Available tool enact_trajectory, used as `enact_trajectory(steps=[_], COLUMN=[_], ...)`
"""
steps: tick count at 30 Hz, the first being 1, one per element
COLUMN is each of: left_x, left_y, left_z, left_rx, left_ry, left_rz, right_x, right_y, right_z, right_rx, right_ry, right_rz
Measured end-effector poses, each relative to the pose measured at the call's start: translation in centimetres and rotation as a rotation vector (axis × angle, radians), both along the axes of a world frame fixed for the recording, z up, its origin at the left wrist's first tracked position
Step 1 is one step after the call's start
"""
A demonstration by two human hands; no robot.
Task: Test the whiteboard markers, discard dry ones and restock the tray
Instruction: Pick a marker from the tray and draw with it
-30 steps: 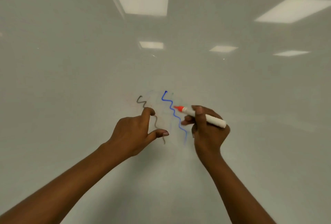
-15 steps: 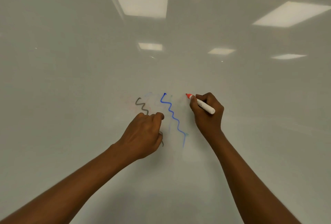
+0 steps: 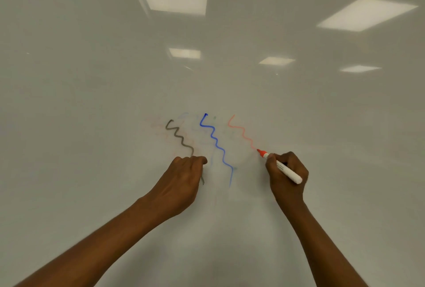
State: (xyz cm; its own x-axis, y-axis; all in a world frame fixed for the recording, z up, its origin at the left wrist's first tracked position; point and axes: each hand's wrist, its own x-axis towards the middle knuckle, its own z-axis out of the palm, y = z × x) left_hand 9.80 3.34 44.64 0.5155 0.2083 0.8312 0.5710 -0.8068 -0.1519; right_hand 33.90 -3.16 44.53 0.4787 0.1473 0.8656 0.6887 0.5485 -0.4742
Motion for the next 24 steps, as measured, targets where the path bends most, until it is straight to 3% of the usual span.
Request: enact_trajectory(steps=[5,9,13,17,20,24], left_x=[0.7,1.4,1.4,0.5,-0.5,-1.6], left_y=[0.3,-0.5,0.0,-0.2,-1.3,-1.8], left_z=[-1.4,-2.6,-4.6,-5.1,-4.7,-4.7], left_rx=[-0.055,-0.130,-0.166,-0.058,-0.074,-0.071], left_ry=[-0.005,0.006,-0.128,-0.184,-0.240,-0.251], left_rz=[-0.061,-0.162,-0.184,-0.286,-0.378,-0.325], right_x=[0.5,-1.1,-4.5,-8.0,-9.5,-10.9], right_y=[-1.0,-2.2,-4.3,-5.9,-6.5,-6.3], right_z=[-5.2,-7.4,-5.9,-4.0,-3.1,-3.2], right_rx=[-0.127,-0.338,-0.223,-0.134,-0.146,-0.191], right_ry=[0.039,0.039,0.179,0.293,0.405,0.401], right_rz=[-0.020,0.040,0.191,0.407,0.588,0.667])
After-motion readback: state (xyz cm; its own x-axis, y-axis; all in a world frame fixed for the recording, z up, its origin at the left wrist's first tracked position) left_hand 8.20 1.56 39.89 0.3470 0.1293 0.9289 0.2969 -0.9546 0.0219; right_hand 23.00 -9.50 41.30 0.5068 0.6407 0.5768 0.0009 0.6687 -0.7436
